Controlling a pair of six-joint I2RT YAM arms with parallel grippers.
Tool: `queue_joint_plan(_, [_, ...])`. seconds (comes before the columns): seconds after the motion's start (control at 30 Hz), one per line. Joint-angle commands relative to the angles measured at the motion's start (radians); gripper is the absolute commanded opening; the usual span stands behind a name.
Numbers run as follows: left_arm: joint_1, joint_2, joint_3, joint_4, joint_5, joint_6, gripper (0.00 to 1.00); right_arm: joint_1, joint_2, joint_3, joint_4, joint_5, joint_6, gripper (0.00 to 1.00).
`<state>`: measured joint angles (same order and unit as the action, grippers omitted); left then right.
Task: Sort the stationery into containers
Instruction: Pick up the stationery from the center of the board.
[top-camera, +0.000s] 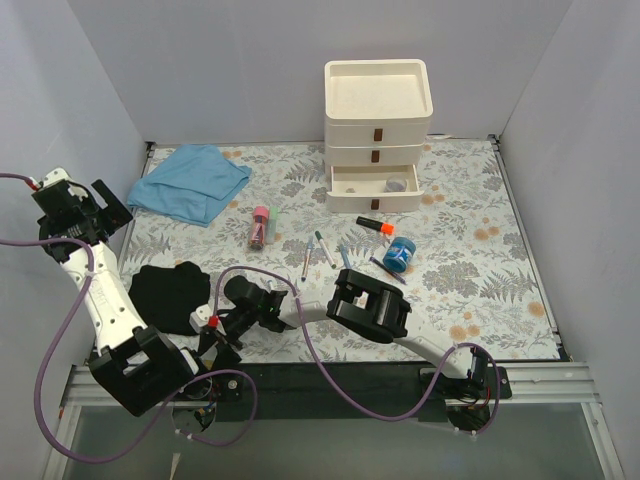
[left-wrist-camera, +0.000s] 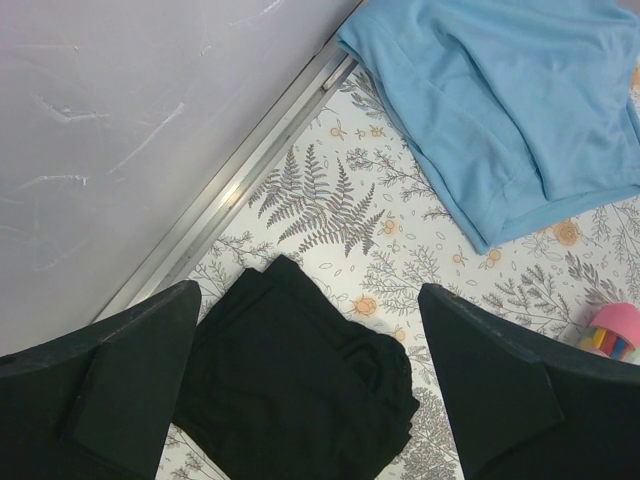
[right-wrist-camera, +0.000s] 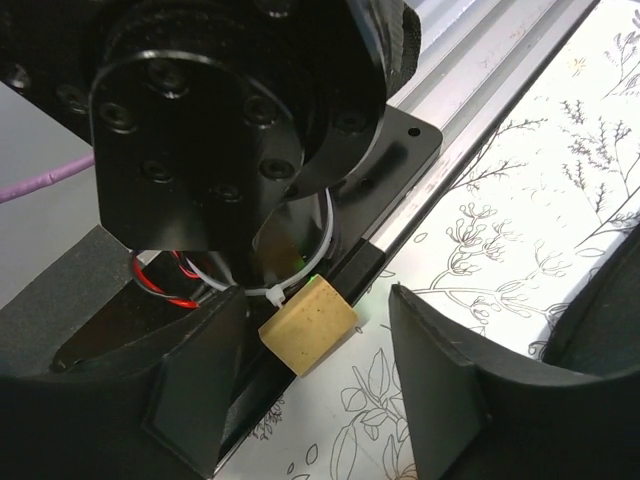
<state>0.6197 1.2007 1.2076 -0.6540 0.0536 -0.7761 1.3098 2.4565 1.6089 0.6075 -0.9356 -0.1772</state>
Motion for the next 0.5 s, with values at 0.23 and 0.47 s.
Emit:
queue_joint_plan(0.23, [0.005, -0.018, 0.066, -0.001, 0.031, -0.014, 0.92, 0.005, -0.024, 0.019, -0.025, 0.021, 0.013, 0.57])
queue_joint_plan(0.47, [0.005, -0.015, 0.083, -0.006, 0.034, -0.022, 0.92, 0.003, -0.027, 0.017, -0.13, 0.063, -0.062, 0.52])
